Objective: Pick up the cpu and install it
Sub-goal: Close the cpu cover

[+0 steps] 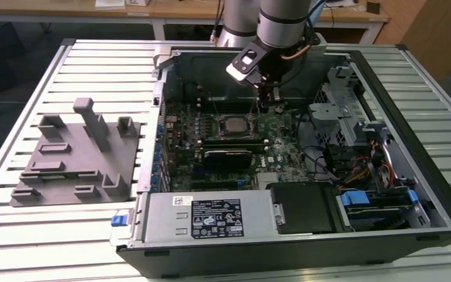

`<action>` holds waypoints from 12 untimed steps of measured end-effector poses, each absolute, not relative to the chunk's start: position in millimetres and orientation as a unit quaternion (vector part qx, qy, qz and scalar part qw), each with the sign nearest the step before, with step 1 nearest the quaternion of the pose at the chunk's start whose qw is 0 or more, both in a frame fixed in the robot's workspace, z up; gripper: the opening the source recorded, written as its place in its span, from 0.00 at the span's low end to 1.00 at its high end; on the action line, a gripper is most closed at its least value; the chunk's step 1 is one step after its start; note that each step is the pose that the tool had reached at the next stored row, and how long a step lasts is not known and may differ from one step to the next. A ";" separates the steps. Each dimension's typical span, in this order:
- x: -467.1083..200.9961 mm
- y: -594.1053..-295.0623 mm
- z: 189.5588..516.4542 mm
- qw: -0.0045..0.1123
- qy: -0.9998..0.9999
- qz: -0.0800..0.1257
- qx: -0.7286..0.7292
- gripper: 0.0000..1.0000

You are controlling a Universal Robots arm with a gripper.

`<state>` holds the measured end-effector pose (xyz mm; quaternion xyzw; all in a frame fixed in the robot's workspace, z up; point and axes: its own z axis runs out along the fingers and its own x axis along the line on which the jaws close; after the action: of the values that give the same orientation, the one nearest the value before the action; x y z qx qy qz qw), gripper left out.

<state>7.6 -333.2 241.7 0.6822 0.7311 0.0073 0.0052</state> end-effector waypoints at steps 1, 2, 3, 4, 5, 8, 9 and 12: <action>6.8 -333.2 241.5 0.005 0.731 0.007 0.682 0.11; 6.2 -333.2 241.2 0.005 0.731 0.007 0.682 0.11; 5.6 -333.2 241.0 0.005 0.731 0.007 0.682 0.11; 5.1 -333.1 240.8 0.005 0.731 0.007 0.682 0.11; 4.6 -333.2 240.6 0.005 0.731 0.007 0.682 0.11; 3.0 -333.1 239.9 0.005 0.731 0.007 0.682 0.11; 2.2 -333.1 239.7 0.005 0.731 0.007 0.682 0.11; 0.4 -333.1 239.1 0.005 0.731 0.007 0.682 0.11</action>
<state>0.4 -333.1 239.1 0.6822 0.7311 0.0074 0.0052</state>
